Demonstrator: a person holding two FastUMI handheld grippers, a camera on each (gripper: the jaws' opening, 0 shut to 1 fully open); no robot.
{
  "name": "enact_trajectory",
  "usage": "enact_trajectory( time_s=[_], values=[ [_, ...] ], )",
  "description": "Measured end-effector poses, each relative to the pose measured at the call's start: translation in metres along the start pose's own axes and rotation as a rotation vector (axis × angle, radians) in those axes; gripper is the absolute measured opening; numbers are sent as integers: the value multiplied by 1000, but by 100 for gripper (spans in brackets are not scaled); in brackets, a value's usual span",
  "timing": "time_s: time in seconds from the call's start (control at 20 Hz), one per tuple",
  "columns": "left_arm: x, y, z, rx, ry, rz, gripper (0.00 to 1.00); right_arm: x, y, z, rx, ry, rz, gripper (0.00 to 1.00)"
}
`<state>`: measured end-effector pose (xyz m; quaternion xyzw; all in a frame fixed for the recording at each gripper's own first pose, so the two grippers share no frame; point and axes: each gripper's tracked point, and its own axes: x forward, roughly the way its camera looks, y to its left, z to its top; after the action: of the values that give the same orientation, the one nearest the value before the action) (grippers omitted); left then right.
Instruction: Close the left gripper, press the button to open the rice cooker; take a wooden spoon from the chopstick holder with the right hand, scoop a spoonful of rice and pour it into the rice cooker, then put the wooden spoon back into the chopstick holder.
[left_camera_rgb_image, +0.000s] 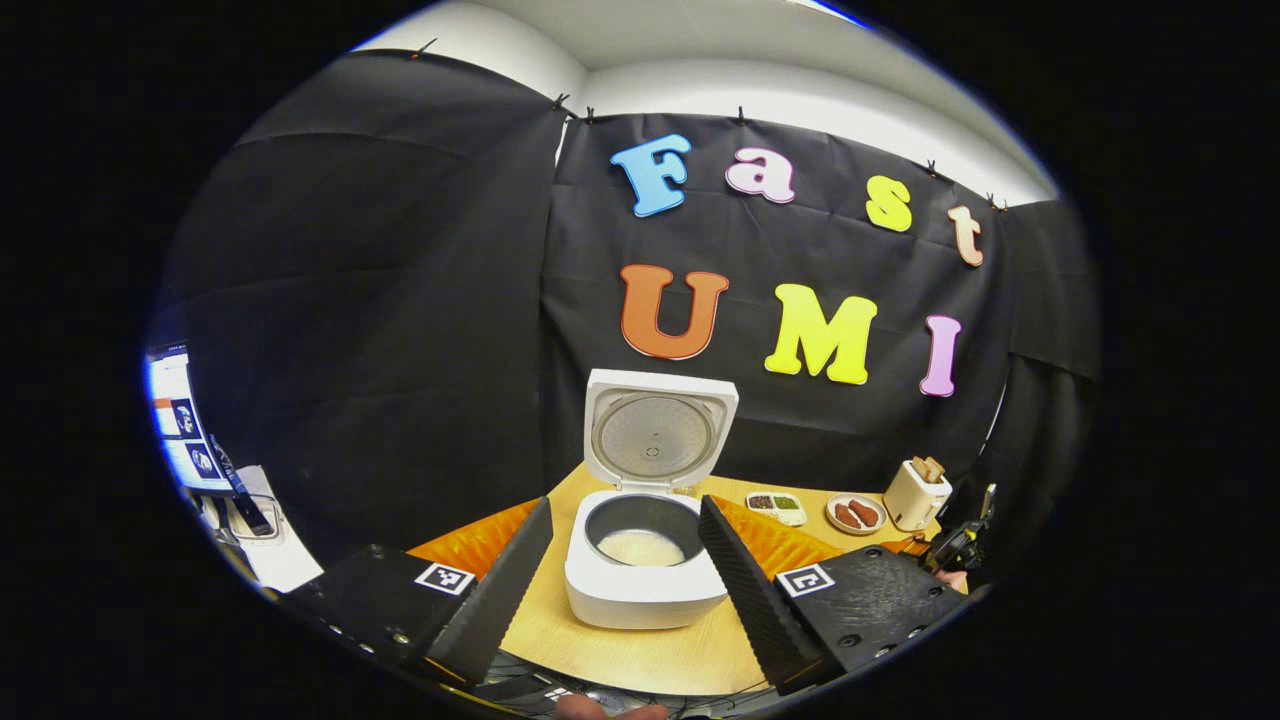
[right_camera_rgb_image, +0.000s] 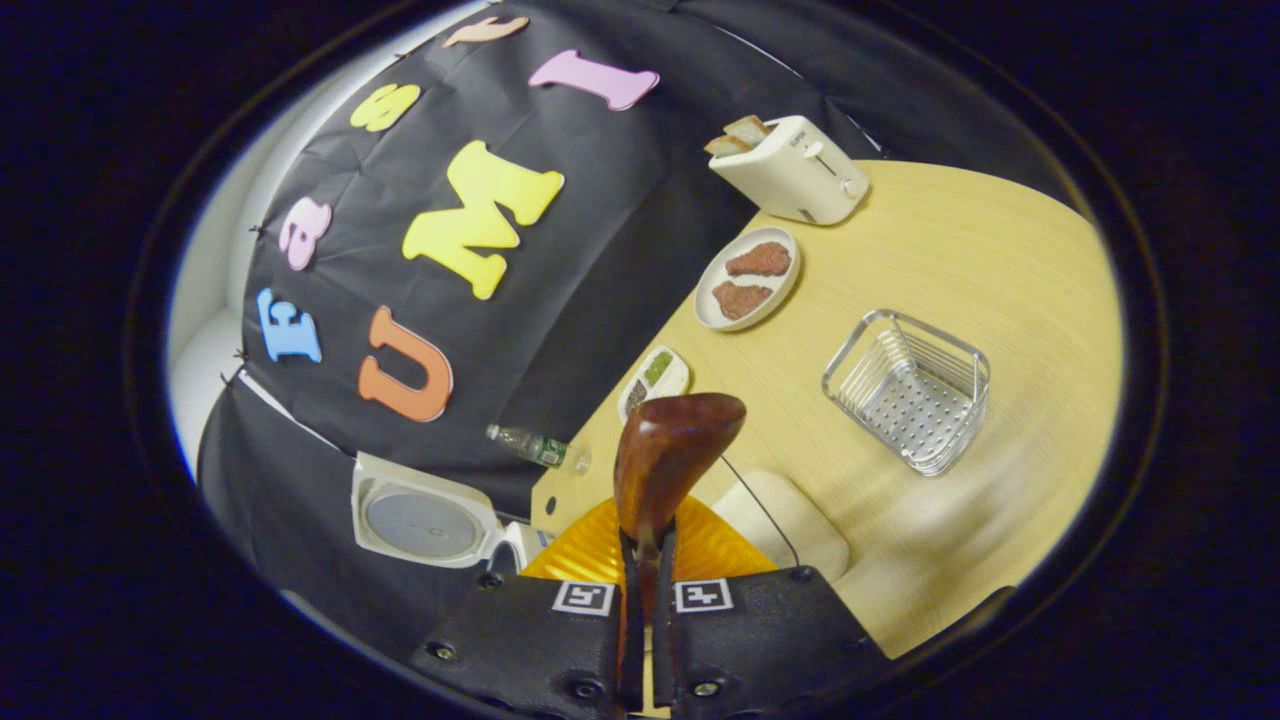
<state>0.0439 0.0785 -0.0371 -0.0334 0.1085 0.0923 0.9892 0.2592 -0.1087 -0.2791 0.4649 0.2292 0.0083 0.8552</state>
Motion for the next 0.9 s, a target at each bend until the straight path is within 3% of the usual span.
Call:
enact_trajectory(
  time_s=[0.4,0.6,0.9],
  values=[
    [-15,26,6,10,-57,8,94,-12,117,8,-63,-8,122,8],
    [-18,40,7,33,-94,-17,94,11,190,-25,-85,52,200,8],
    [-10,74,-2,28,-79,12,94,82,251,-91,-185,105,211,8]
  ],
)
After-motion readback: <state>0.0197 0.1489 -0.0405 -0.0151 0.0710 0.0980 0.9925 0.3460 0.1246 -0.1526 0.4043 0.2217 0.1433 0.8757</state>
